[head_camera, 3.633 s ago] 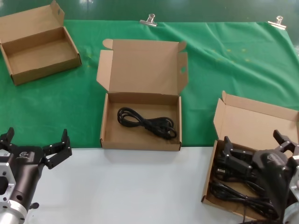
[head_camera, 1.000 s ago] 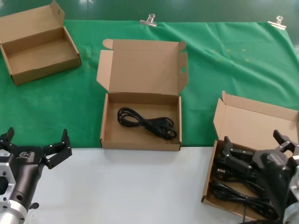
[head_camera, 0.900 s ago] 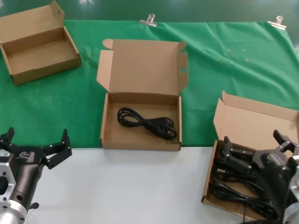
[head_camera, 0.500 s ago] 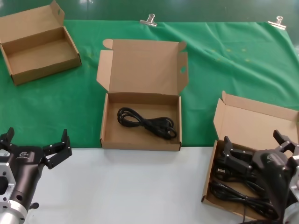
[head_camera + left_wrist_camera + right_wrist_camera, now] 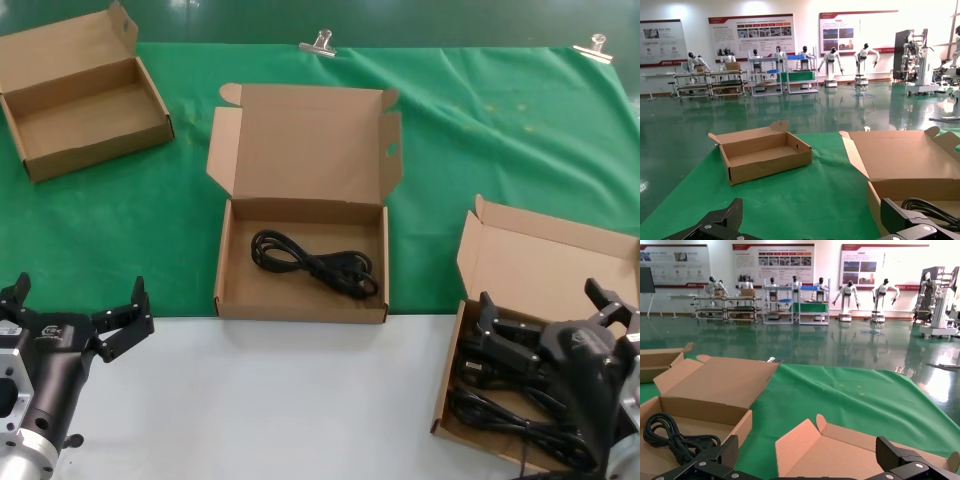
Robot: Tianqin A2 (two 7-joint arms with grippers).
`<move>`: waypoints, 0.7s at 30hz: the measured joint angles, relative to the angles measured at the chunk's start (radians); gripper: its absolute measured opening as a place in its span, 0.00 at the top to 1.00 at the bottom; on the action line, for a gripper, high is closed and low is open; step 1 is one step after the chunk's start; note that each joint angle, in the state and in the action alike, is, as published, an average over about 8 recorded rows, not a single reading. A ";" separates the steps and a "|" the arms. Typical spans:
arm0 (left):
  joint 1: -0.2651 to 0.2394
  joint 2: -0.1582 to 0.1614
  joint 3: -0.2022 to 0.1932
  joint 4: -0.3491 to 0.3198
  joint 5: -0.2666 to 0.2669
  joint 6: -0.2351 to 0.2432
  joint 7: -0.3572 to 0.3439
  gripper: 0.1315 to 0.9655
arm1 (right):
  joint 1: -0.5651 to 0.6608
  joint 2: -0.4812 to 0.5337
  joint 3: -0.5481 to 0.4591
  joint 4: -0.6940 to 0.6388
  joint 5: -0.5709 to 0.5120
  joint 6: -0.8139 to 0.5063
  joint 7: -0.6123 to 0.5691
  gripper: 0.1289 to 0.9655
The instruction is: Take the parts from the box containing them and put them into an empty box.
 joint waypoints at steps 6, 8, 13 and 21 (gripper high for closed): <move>0.000 0.000 0.000 0.000 0.000 0.000 0.000 0.00 | 0.000 0.000 0.000 0.000 0.000 0.000 0.000 0.00; 0.000 0.000 0.000 0.000 0.000 0.000 0.000 0.00 | 0.000 0.000 0.000 0.000 0.000 0.000 0.000 0.00; 0.000 0.000 0.000 0.000 0.000 0.000 0.000 0.00 | 0.000 0.000 0.000 0.000 0.000 0.000 0.000 0.00; 0.000 0.000 0.000 0.000 0.000 0.000 0.000 0.00 | 0.000 0.000 0.000 0.000 0.000 0.000 0.000 0.00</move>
